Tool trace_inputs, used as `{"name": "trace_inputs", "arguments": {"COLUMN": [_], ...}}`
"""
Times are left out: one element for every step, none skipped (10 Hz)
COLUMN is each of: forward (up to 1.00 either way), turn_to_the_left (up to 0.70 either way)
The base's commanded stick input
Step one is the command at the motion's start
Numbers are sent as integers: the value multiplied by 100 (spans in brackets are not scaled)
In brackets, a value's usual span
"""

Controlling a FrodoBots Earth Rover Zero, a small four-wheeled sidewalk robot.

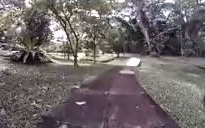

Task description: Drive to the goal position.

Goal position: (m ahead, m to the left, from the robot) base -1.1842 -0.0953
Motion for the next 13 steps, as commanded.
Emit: {"name": "trace_inputs", "arguments": {"forward": [50, 50, 50, 50, 50, 50, 50, 50, 50, 50, 50, 50, 50], "turn_to_the_left": [-17, 0, 0, 0, 0, 0, 0, 0, 0, 0, 0, 0, 0]}}
